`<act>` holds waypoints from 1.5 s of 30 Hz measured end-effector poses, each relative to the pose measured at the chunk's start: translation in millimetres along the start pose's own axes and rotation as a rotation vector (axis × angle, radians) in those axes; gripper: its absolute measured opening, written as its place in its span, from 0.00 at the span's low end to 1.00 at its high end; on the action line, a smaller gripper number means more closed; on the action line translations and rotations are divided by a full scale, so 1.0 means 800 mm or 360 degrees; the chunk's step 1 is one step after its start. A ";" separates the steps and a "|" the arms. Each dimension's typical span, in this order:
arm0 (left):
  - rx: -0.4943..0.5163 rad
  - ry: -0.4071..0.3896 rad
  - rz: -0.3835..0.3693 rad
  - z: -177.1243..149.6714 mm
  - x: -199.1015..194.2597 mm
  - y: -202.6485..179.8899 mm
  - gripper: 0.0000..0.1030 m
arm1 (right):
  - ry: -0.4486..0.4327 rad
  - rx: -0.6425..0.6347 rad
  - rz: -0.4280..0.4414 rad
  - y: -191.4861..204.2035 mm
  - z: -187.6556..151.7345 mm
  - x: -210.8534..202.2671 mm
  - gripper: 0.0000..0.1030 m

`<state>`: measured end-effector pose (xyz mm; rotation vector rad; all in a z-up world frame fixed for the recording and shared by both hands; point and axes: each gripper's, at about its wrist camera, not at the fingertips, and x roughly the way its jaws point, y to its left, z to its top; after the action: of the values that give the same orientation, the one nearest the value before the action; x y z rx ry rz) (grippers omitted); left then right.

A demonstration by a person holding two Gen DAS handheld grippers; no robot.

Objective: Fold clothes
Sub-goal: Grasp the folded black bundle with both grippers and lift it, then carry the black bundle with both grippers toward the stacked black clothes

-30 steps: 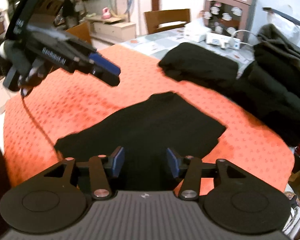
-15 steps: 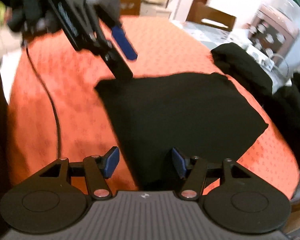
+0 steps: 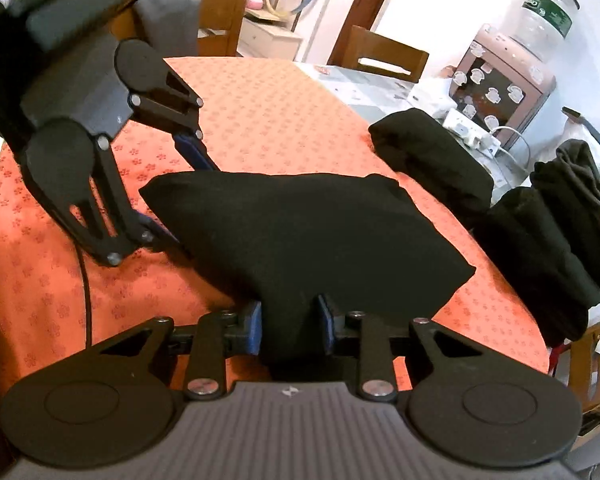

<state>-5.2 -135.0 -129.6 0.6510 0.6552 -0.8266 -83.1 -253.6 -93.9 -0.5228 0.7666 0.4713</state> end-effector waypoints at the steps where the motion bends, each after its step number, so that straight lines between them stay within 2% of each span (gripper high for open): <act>1: -0.0017 -0.0014 0.0001 0.002 -0.003 0.002 0.26 | -0.0012 -0.0019 0.0005 0.002 -0.003 -0.002 0.33; 3: -0.0053 -0.0031 -0.0005 0.006 -0.009 0.006 0.22 | -0.0043 -0.0074 0.0001 0.009 -0.009 -0.005 0.44; 5: -0.0086 -0.0043 -0.0015 0.010 -0.013 0.011 0.21 | -0.0092 -0.0131 -0.0027 0.016 -0.014 -0.004 0.72; 10: -0.0168 -0.0072 -0.0041 0.021 -0.025 0.021 0.20 | -0.0075 -0.0257 -0.0076 0.034 -0.028 0.011 0.74; 12: -0.0201 -0.0084 -0.0051 0.026 -0.030 0.026 0.19 | -0.0070 -0.0330 -0.0162 0.040 -0.036 0.021 0.73; 13: -0.0217 -0.0090 -0.0056 0.028 -0.032 0.028 0.19 | -0.0067 -0.0361 -0.0214 0.040 -0.038 0.024 0.65; 14: -0.0233 -0.0096 -0.0062 0.030 -0.034 0.030 0.19 | -0.0064 -0.0391 -0.0267 0.041 -0.039 0.027 0.46; 16: -0.0231 -0.0103 -0.0078 0.030 -0.038 0.030 0.18 | -0.0069 -0.0382 -0.0298 0.033 -0.038 0.024 0.23; 17: -0.0224 -0.0107 -0.0088 0.029 -0.041 0.029 0.18 | -0.0078 -0.0348 -0.0288 0.028 -0.035 0.019 0.15; 21: -0.0221 -0.0108 -0.0169 0.021 -0.061 0.024 0.18 | -0.0078 -0.0228 -0.0195 0.017 -0.023 -0.011 0.14; 27: -0.0208 -0.0013 -0.0370 -0.018 -0.099 -0.001 0.18 | -0.0012 -0.0014 0.0145 0.029 -0.028 -0.056 0.13; 31: -0.0263 0.0011 -0.0402 -0.029 -0.102 -0.005 0.19 | 0.0024 0.0022 0.0222 0.040 -0.030 -0.066 0.14; 35: -0.0324 -0.0003 -0.0375 -0.029 -0.102 0.007 0.22 | 0.0018 0.0061 0.0250 0.033 -0.019 -0.068 0.13; 38: -0.0461 -0.0047 -0.0366 -0.039 -0.122 0.032 0.32 | -0.0004 0.0116 0.0311 0.025 -0.004 -0.072 0.13; 40: -0.0594 -0.0077 -0.0324 -0.050 -0.145 0.049 0.45 | -0.0028 0.0126 0.0352 0.023 0.009 -0.075 0.13; 41: -0.0664 -0.0092 -0.0305 -0.055 -0.156 0.057 0.47 | -0.0033 0.0117 0.0364 0.024 0.015 -0.074 0.13; 45: -0.1056 -0.0154 -0.0252 -0.074 -0.198 0.084 0.63 | -0.0022 0.0063 0.0421 0.031 0.041 -0.067 0.13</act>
<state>-47.1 13.1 -32.7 -0.0415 0.8427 -0.7212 -114.0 -225.7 -40.7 -0.3820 0.8342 0.7029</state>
